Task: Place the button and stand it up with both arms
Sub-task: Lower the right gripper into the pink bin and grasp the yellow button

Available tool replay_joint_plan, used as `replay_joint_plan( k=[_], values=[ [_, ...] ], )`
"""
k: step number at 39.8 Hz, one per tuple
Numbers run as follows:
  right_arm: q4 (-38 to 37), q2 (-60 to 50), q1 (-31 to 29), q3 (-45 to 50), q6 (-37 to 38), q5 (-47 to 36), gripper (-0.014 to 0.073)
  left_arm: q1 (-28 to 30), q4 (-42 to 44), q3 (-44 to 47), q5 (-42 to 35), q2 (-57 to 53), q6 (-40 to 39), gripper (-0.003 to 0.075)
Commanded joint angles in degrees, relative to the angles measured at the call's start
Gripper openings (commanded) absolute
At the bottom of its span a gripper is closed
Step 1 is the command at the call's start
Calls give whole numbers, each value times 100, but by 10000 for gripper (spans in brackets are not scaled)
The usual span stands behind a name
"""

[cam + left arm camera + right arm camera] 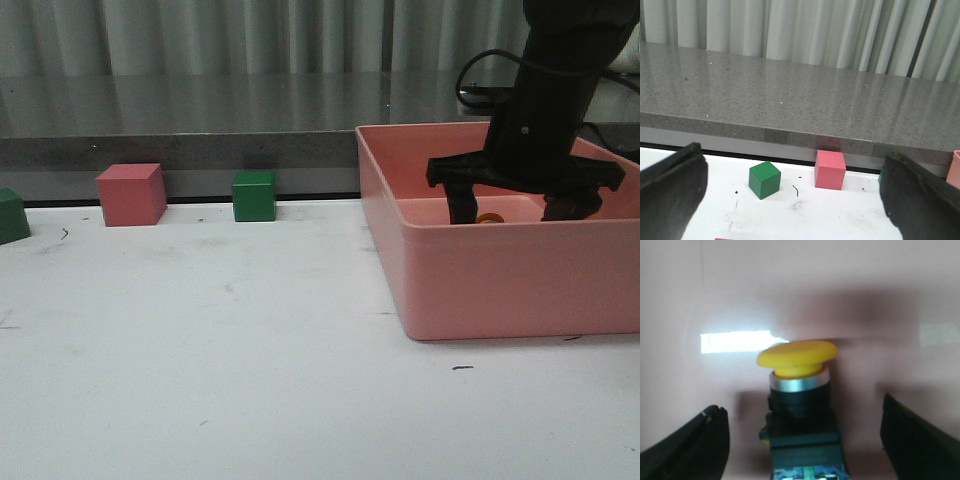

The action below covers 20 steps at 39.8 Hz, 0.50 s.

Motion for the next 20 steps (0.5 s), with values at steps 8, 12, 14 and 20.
replay_joint_plan(
  k=[8, 12, 14, 20],
  values=[
    [-52, -204, -27, -191, 5, -89, 377, -37, -14, -207, -476, 78, -13, 671],
    [-52, -204, -27, -191, 5, -29, 309, -37, -14, -207, -476, 78, -13, 671],
    [-52, -229, -27, -191, 5, 11, 294, -37, -14, -207, -476, 78, -13, 671],
    [-52, -446, -27, -220, 5, 132, 295, -37, -14, -207, -476, 78, -13, 671]
  ],
)
